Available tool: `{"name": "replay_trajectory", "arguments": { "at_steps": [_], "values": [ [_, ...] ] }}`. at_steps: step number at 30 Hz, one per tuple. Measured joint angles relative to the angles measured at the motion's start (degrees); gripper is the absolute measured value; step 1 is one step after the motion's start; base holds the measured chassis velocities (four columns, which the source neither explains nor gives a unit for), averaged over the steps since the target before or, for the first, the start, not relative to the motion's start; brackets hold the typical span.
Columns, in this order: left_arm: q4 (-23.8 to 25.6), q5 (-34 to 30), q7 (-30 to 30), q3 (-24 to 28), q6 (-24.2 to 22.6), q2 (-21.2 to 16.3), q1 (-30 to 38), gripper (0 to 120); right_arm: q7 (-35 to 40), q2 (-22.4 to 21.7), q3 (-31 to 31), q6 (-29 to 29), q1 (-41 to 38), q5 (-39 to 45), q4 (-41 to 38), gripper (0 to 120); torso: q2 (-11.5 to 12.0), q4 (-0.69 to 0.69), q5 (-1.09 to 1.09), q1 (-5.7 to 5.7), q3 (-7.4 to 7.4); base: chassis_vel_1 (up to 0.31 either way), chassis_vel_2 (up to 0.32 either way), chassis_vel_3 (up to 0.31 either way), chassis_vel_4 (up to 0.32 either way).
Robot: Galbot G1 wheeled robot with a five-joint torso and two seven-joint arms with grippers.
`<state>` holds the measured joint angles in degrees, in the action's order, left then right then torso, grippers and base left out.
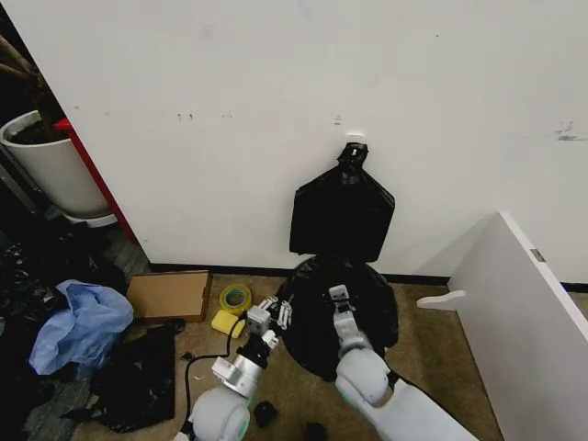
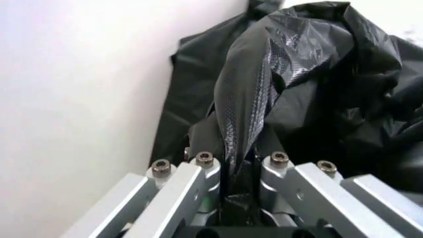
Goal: Place the garbage bag over the trash bin.
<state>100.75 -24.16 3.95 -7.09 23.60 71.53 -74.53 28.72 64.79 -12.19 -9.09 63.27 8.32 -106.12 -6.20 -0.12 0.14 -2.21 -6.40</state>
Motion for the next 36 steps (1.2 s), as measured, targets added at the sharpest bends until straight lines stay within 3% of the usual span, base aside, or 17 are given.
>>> {"name": "replay_trajectory", "arguments": {
  "at_steps": [3,6,7,9,13,15,16,17,19,23,27,36],
  "values": [
    [-0.5,-0.9,-0.3,-0.4,-0.6,0.2,0.3,5,-2.5,-0.5,-0.2,3.2,1.3,-0.9,-1.8,2,0.0,0.0,-0.01,0.0,0.0,0.0,0.0,0.0,0.0],
    [-0.8,-2.0,-0.9,-1.0,-2.0,0.6,1.1,5,-9.7,-1.1,1.1,12.8,3.7,-0.7,-4.6,17,0.0,0.01,0.01,0.0,0.0,0.0,0.0,0.0,0.0],
    [-0.9,-2.1,-1.0,-1.1,-2.1,0.6,1.2,5,-10.3,-1.2,1.4,13.5,3.9,-0.5,-4.7,17,0.0,0.01,0.0,0.0,0.0,0.0,0.0,0.0,0.0],
    [-0.9,-5.1,-2.4,-1.9,-4.5,0.9,2.2,5,-18.8,-1.6,5.4,21.3,6.8,1.8,-6.8,27,0.0,0.01,0.02,0.0,0.0,0.0,0.0,0.0,0.0],
    [-0.7,-10.0,-3.4,-2.6,-7.3,0.9,2.8,5,-20.9,-1.9,8.6,24.3,10.2,3.6,-9.8,40,0.0,0.0,0.01,0.0,0.0,0.0,0.0,0.0,0.0],
    [-0.3,-14.6,-4.0,-3.2,-9.6,0.9,2.7,5,-17.6,-1.7,9.5,22.8,12.1,4.1,-12.0,47,0.0,0.0,0.01,0.0,0.0,0.0,0.0,0.0,0.0],
    [0.0,-19.3,-4.6,-3.7,-11.6,0.8,2.2,5,-10.7,-1.4,9.5,18.8,13.9,5.1,-14.9,54,0.0,0.01,0.01,0.0,0.0,0.0,0.0,0.0,0.0],
    [0.0,-19.9,-4.6,-3.8,-11.8,0.8,2.2,5,-10.3,-1.4,9.5,18.5,14.0,5.2,-15.1,55,0.0,0.01,0.01,0.0,0.0,0.0,0.0,0.0,0.0],
    [-0.1,-26.1,-5.8,-4.5,-15.3,0.8,2.2,5,-2.3,-1.0,8.7,13.3,16.9,8.1,-19.3,64,0.0,0.02,0.02,0.0,0.0,0.0,0.0,0.0,0.0],
    [-1.4,-32.4,-7.4,-7.1,-19.8,1.1,3.2,5,2.5,-0.6,8.2,10.5,20.9,12.6,-24.9,75,0.0,-0.01,-0.02,0.0,0.01,0.0,0.0,0.0,0.0],
    [-5.4,-40.1,-10.2,-12.7,-27.3,1.7,6.2,5,4.5,-0.2,8.4,9.1,24.2,16.6,-29.3,95,0.0,0.01,-0.01,0.0,0.0,0.0,0.0,0.0,0.0],
    [-7.0,-47.4,-10.9,-17.9,-37.4,2.1,8.0,5,6.9,0.1,8.5,-0.1,22.4,22.0,-25.4,100,0.0,0.01,0.01,0.0,0.0,0.0,0.0,0.0,0.0]
  ]
}}
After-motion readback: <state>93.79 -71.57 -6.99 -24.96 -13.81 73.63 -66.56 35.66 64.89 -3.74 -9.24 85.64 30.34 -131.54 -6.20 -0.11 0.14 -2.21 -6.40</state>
